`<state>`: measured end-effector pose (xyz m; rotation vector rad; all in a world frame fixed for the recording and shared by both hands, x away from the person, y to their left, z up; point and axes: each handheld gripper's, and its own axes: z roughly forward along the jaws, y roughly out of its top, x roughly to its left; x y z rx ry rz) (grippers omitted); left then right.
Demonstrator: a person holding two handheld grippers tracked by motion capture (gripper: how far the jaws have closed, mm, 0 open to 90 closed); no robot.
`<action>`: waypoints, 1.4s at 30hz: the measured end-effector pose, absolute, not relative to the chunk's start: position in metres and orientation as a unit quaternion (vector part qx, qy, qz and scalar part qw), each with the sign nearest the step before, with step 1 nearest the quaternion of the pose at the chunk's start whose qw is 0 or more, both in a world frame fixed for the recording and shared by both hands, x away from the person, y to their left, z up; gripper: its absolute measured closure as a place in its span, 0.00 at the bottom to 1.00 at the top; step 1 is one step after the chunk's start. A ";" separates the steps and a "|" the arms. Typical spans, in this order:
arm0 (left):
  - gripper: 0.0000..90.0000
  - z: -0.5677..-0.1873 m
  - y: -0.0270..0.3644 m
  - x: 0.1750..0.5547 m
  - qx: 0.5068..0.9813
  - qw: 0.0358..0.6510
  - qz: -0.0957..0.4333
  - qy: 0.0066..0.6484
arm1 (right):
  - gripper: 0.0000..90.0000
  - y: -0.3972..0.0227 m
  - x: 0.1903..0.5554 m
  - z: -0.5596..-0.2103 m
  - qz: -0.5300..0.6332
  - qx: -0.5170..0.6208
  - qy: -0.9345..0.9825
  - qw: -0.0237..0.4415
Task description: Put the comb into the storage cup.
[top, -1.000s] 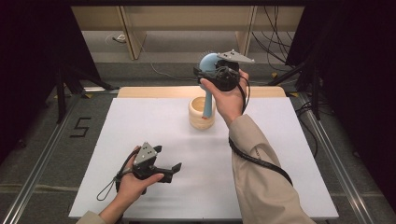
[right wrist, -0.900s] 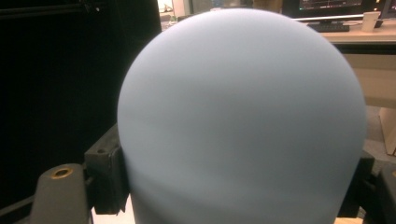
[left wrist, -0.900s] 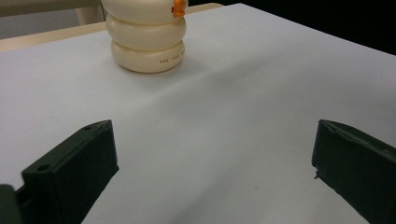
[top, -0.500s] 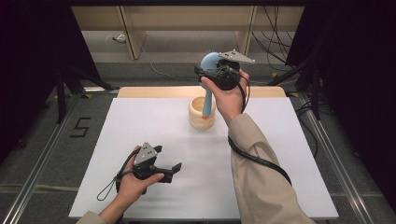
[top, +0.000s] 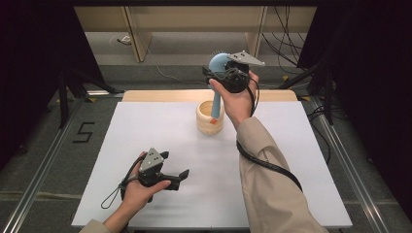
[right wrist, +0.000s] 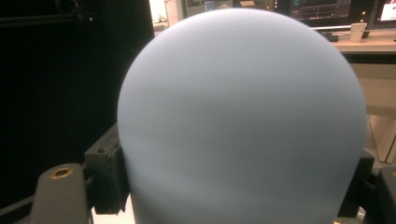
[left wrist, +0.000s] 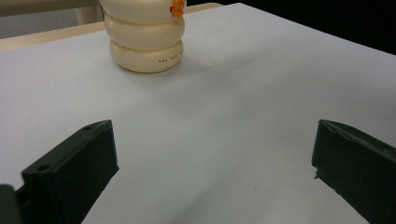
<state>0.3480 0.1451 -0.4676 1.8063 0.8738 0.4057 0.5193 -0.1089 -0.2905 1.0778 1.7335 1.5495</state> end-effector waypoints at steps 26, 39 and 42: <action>0.00 -0.468 0.145 0.348 0.753 0.521 0.169 0.365 | 0.24 -0.105 0.524 -0.293 0.586 0.394 0.643 0.298; 0.00 -0.468 0.145 0.348 0.753 0.521 0.169 0.364 | 0.24 -0.103 0.526 -0.296 0.586 0.392 0.642 0.302; 0.00 -0.468 0.145 0.348 0.753 0.521 0.169 0.364 | 0.24 -0.103 0.527 -0.297 0.587 0.392 0.641 0.302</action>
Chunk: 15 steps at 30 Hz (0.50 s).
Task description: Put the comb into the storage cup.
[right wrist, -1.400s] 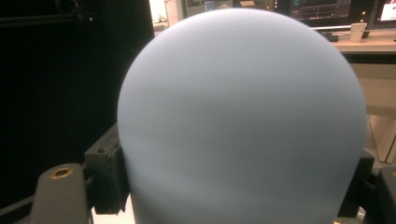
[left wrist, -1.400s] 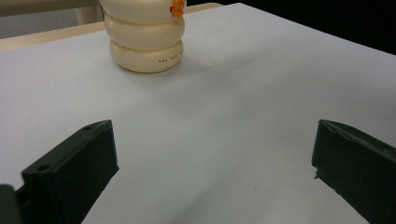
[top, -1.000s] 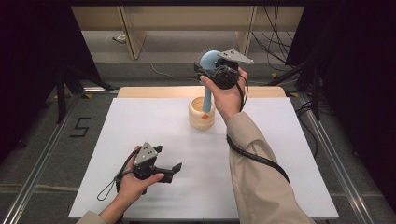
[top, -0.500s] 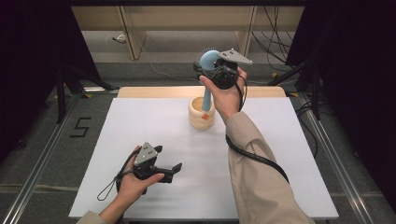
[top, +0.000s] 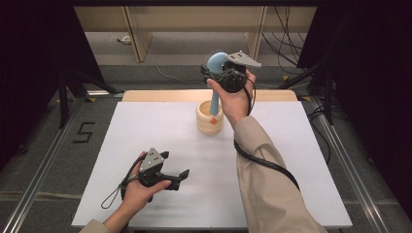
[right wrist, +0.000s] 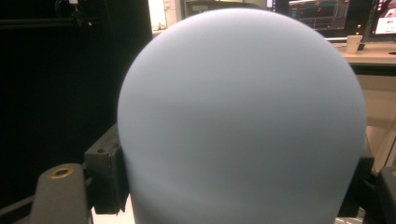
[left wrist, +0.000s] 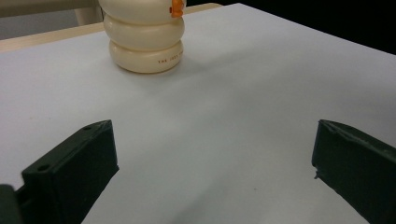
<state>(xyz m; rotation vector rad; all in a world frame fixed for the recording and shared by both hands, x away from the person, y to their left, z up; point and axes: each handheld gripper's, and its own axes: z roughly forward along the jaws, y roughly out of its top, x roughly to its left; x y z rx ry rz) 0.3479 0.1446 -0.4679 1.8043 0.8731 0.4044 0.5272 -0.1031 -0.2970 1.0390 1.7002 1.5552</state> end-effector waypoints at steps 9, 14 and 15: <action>0.00 -0.468 0.145 0.348 0.753 0.521 0.169 0.364 | 0.24 -0.103 0.530 -0.300 0.588 0.391 0.638 0.306; 0.00 -0.468 0.144 0.348 0.753 0.521 0.170 0.364 | 0.24 -0.103 0.531 -0.301 0.592 0.390 0.634 0.309; 0.00 -0.468 0.144 0.348 0.753 0.521 0.169 0.364 | 0.24 -0.103 0.532 -0.302 0.592 0.391 0.634 0.309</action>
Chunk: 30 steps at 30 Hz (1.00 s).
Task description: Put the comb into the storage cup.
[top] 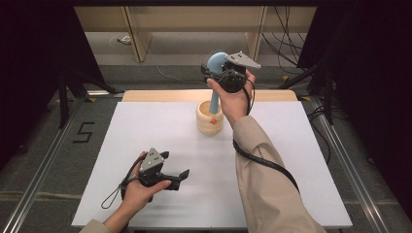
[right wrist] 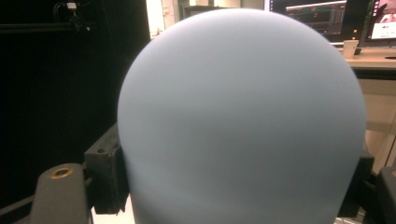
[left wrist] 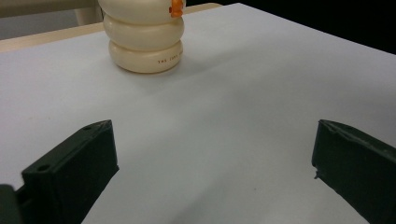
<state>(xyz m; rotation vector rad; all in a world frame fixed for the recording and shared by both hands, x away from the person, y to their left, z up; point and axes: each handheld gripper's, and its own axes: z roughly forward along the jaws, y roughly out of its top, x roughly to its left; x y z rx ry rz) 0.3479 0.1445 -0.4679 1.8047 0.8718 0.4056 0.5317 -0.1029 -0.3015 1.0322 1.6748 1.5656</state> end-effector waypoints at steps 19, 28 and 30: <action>0.00 -0.468 0.145 0.348 0.753 0.521 0.170 0.364 | 0.24 -0.100 0.535 -0.308 0.592 0.388 0.627 0.325; 0.00 -0.468 0.145 0.348 0.753 0.522 0.169 0.364 | 0.24 -0.098 0.536 -0.311 0.590 0.388 0.629 0.326; 0.00 -0.468 0.145 0.348 0.753 0.521 0.170 0.364 | 0.24 -0.098 0.537 -0.312 0.589 0.388 0.629 0.326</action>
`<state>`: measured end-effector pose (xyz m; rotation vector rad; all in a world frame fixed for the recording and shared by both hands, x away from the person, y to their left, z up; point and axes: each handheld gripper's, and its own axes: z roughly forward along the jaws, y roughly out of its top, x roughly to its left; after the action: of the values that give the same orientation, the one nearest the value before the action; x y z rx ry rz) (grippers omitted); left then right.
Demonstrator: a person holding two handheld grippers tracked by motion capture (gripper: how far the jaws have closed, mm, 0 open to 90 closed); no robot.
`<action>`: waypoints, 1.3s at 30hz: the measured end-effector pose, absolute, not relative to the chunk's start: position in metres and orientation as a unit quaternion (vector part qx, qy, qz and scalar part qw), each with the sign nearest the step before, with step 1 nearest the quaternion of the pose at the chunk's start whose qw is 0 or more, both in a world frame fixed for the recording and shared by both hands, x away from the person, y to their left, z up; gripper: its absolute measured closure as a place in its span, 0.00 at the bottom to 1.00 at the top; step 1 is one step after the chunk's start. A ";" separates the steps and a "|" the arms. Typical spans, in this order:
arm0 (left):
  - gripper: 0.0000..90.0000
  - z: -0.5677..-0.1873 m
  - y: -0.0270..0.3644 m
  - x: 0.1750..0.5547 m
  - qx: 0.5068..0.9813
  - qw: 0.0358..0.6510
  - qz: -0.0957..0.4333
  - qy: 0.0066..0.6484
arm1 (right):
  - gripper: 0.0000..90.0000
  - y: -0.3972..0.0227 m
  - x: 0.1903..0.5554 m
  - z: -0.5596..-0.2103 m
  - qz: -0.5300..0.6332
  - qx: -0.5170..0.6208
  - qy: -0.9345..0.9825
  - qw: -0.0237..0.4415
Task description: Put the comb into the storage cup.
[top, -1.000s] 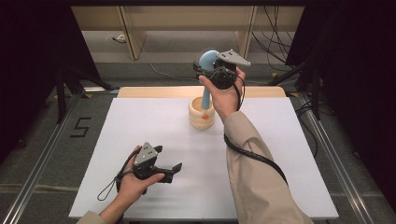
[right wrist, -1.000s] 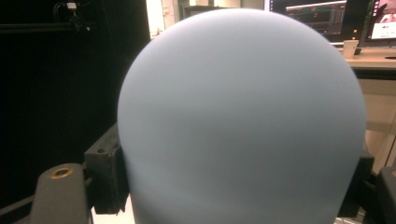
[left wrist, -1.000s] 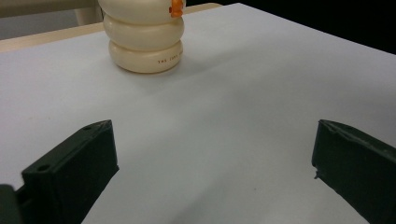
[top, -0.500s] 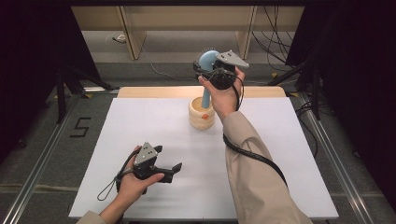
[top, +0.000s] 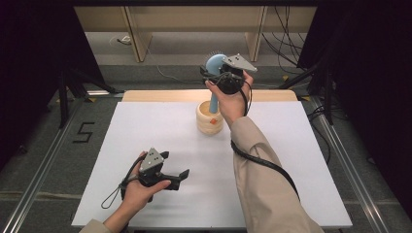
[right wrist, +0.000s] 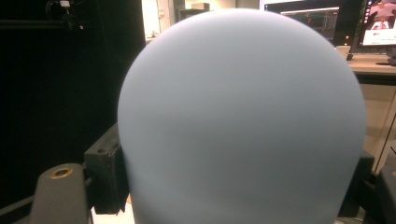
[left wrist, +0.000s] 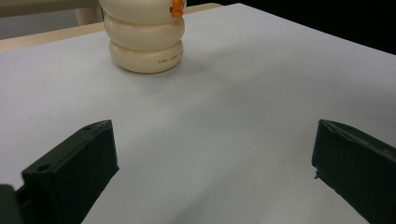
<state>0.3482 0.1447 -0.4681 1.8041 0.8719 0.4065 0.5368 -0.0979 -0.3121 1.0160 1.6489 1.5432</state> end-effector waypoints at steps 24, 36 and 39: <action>0.00 -0.468 0.145 0.348 0.753 0.521 0.171 0.363 | 0.24 -0.096 0.537 -0.318 0.588 0.385 0.629 0.332; 0.00 -0.468 0.144 0.348 0.755 0.521 0.170 0.361 | 0.24 -0.095 0.538 -0.321 0.588 0.385 0.628 0.333; 0.00 -0.468 0.145 0.348 0.753 0.521 0.171 0.362 | 0.24 -0.096 0.539 -0.323 0.589 0.385 0.627 0.333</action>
<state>0.3484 0.1446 -0.4682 1.8054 0.8679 0.4094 0.5387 -0.0957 -0.3227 1.0055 1.6382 1.5382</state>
